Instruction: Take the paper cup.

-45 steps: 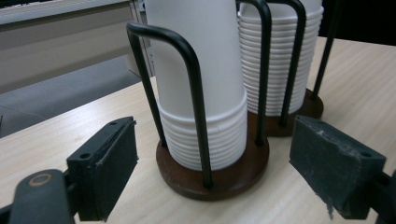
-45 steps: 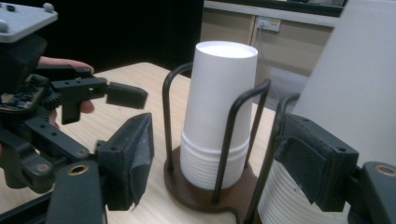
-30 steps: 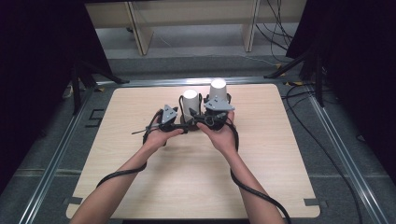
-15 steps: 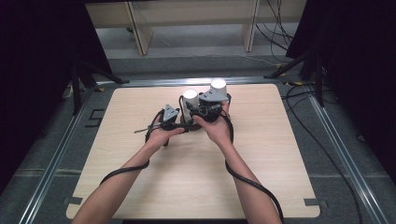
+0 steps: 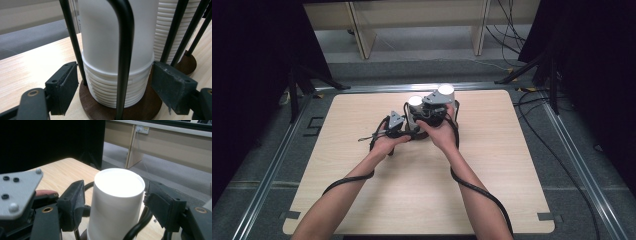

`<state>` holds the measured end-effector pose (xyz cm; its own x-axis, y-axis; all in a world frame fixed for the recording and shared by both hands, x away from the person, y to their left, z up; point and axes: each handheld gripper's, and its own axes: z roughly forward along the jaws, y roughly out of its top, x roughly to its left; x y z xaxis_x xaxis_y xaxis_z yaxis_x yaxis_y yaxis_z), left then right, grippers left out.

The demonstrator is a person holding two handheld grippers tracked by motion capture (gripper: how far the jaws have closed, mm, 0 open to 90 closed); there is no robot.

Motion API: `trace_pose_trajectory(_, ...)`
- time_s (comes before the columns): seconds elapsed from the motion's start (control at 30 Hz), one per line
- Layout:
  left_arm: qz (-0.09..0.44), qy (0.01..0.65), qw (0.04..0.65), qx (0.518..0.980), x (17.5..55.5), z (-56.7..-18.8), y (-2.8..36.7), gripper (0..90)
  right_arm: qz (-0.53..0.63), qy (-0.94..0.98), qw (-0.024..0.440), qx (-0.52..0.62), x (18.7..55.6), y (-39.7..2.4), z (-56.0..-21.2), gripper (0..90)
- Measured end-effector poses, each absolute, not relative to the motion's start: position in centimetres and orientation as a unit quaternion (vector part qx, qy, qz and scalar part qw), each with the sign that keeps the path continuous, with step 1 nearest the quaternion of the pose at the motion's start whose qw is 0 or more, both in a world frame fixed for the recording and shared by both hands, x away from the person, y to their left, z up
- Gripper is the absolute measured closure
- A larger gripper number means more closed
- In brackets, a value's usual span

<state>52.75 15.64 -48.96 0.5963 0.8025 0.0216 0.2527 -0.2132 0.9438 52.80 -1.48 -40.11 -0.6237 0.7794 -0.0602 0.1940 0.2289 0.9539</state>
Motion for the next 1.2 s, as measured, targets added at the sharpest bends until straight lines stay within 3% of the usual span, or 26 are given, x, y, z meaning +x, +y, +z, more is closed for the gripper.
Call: trace_pose_trajectory(1.2, 0.259, 0.363, 0.502, 0.741, 53.5, -49.3, 14.9, 21.5, 0.517, 0.731, 0.295, 0.334, 54.2, -0.3, -40.8, 31.7)
